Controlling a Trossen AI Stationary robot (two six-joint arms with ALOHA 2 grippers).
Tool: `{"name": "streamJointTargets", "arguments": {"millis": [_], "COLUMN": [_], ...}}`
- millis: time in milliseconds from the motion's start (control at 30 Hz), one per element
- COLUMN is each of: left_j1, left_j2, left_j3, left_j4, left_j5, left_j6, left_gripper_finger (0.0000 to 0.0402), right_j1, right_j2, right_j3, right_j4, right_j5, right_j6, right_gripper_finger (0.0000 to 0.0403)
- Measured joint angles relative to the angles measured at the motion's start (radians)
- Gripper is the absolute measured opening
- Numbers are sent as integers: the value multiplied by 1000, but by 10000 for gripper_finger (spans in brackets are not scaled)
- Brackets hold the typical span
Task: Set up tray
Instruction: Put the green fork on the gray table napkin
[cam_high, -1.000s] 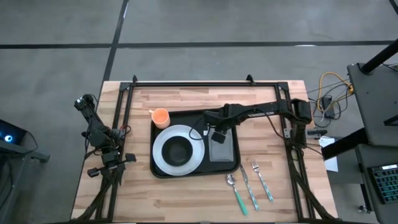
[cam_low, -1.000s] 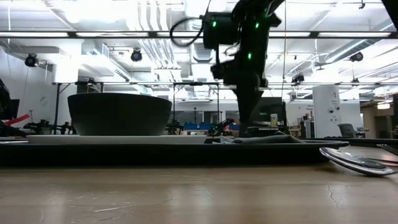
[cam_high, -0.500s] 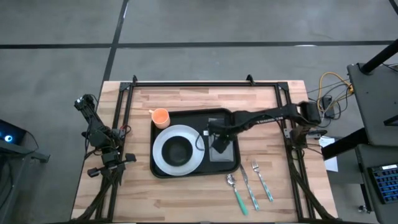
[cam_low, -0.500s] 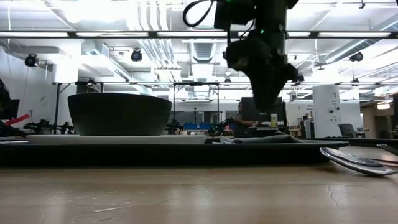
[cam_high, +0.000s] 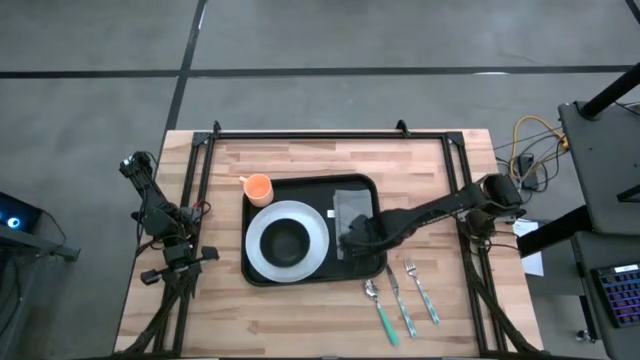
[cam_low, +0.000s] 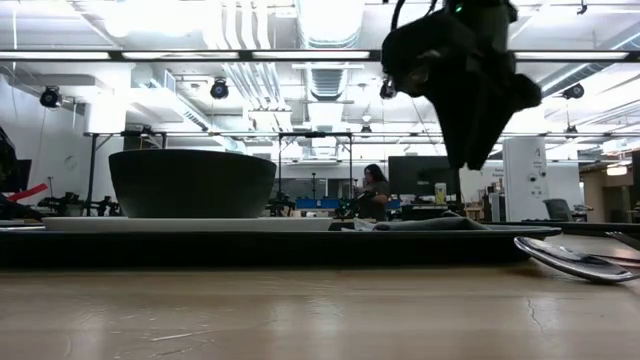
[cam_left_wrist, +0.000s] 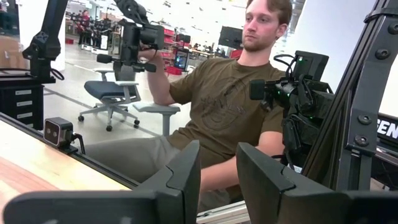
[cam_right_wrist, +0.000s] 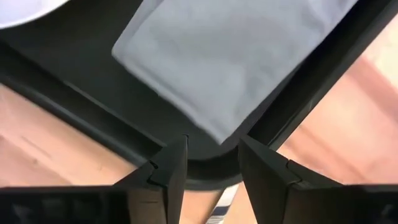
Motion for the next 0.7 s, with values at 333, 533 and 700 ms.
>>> {"name": "streamJointTargets", "arguments": {"millis": [333,533,700], "left_j1": [0,0,0], "left_j2": [0,0,0], "left_j3": [0,0,0], "left_j4": [0,0,0], "left_j5": [0,0,0], "left_j6": [0,0,0], "left_gripper_finger": [85,85,85], "right_j1": [125,194,251], "right_j2": [0,0,0], "right_j3": [0,0,-4], "right_j4": [0,0,-6], "right_j5": [0,0,0], "right_j6": [188,292,377], "right_gripper_finger": [125,121,126]}}
